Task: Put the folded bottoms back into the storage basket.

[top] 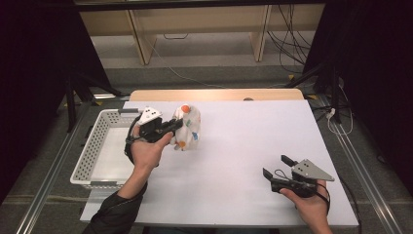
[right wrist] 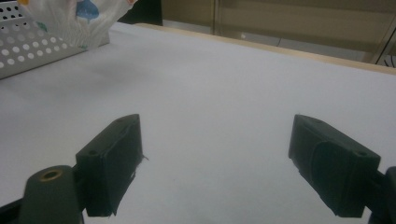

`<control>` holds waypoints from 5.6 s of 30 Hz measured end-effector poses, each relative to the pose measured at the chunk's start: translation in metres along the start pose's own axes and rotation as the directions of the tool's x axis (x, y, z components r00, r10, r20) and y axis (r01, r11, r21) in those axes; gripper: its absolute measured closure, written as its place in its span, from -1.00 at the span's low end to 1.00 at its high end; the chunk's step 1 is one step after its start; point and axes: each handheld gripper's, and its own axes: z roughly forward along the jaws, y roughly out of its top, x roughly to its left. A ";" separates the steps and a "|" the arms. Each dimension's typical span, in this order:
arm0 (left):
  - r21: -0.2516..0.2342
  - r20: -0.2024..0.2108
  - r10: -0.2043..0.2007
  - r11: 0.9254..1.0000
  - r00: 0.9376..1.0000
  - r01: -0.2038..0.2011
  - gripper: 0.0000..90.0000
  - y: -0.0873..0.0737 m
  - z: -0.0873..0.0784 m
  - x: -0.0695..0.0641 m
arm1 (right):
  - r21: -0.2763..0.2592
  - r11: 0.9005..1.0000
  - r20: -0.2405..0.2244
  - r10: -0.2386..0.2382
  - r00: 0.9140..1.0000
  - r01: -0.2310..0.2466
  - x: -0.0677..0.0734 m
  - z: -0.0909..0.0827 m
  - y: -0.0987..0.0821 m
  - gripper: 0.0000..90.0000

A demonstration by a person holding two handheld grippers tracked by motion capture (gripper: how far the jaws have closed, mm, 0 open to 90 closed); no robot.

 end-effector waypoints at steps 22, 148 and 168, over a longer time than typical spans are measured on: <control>-0.012 -0.018 -0.004 1.000 1.000 0.004 0.82 0.000 -0.009 0.009 | -0.003 1.000 -0.001 -0.003 1.000 0.003 0.000 0.001 0.000 -0.60; -0.105 -0.126 -0.039 0.994 0.991 0.026 0.82 0.005 -0.066 0.058 | 0.004 1.000 0.003 -0.006 1.000 0.006 0.001 0.001 -0.001 -0.61; -0.117 -0.146 -0.050 0.993 0.988 0.033 0.82 0.005 -0.075 0.066 | 0.005 1.000 0.005 -0.005 1.000 0.005 0.001 0.002 -0.001 -0.61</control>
